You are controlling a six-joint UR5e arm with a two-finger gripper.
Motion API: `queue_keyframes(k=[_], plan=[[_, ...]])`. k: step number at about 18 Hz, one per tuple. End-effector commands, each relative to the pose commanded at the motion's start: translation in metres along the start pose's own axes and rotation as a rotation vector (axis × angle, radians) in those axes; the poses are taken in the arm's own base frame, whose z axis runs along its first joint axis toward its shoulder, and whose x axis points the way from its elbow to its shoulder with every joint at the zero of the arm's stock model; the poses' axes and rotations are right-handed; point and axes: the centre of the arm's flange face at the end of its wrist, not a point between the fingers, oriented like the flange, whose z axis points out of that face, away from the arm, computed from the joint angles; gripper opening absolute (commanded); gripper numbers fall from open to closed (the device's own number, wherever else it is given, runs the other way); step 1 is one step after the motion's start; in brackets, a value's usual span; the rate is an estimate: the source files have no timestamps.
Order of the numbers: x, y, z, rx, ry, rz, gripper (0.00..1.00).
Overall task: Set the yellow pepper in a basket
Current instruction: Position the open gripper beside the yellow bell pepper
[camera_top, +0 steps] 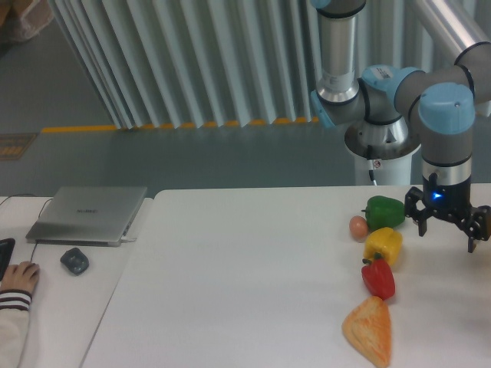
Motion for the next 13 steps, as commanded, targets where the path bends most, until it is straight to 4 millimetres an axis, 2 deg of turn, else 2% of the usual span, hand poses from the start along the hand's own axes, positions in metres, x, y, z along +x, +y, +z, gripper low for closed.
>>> queue_keyframes(k=[2,8,10,13], plan=[[-0.003,-0.003,-0.006,0.022,0.0,-0.003,1.0],[-0.009,-0.006,0.008,0.037,-0.007,-0.01,1.0],[-0.013,-0.009,0.014,0.05,-0.023,-0.064,1.0],[-0.014,-0.009,0.014,0.046,-0.026,-0.066,1.0]])
